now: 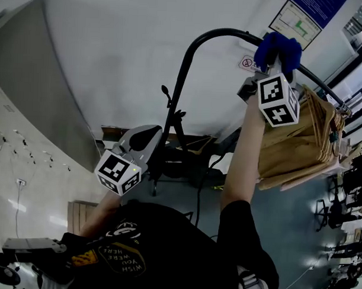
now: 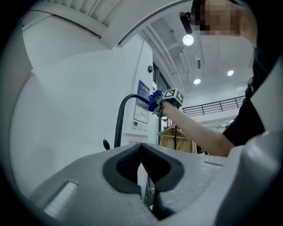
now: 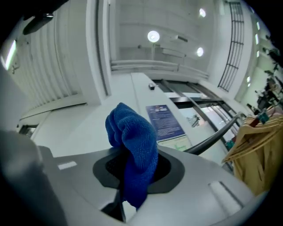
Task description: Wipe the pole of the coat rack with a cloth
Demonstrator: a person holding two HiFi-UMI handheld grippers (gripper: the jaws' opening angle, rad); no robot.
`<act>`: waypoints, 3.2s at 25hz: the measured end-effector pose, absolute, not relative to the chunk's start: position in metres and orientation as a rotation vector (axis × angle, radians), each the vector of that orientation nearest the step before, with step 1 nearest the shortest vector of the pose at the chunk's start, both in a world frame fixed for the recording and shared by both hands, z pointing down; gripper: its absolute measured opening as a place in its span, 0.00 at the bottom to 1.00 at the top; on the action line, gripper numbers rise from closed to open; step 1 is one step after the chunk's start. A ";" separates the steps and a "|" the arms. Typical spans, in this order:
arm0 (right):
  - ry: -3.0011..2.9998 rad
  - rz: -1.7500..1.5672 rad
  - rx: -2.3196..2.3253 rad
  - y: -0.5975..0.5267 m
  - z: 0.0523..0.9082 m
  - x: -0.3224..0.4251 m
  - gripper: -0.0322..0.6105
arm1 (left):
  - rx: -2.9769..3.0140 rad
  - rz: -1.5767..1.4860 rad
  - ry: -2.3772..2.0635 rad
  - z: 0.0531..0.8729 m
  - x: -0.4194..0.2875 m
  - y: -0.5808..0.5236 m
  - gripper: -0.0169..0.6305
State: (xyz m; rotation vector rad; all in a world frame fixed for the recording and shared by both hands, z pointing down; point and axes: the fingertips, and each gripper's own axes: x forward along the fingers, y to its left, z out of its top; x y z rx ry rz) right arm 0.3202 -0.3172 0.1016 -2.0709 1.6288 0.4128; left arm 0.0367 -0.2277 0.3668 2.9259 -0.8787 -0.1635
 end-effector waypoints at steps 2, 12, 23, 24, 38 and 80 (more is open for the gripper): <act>1.492 0.381 -2.111 -0.307 0.097 0.361 0.18 | 2.928 -0.160 -0.870 0.367 0.039 -0.227 0.03; 2.099 0.645 -1.950 -0.361 0.151 0.184 0.18 | 2.926 -0.144 -0.836 0.369 0.051 -0.221 0.03; 2.643 0.319 -2.105 -0.359 0.458 0.130 0.16 | 2.877 -0.147 -0.929 0.378 0.024 -0.215 0.03; 2.704 0.312 -2.089 -0.356 0.477 0.123 0.17 | 2.872 -0.146 -0.938 0.378 0.020 -0.215 0.03; 2.124 0.830 -1.980 -0.358 0.122 0.152 0.18 | 2.911 -0.146 -0.891 0.366 0.022 -0.203 0.03; 2.387 0.422 -1.902 -0.371 0.157 0.187 0.19 | 2.839 -0.122 -0.937 0.389 0.011 -0.206 0.03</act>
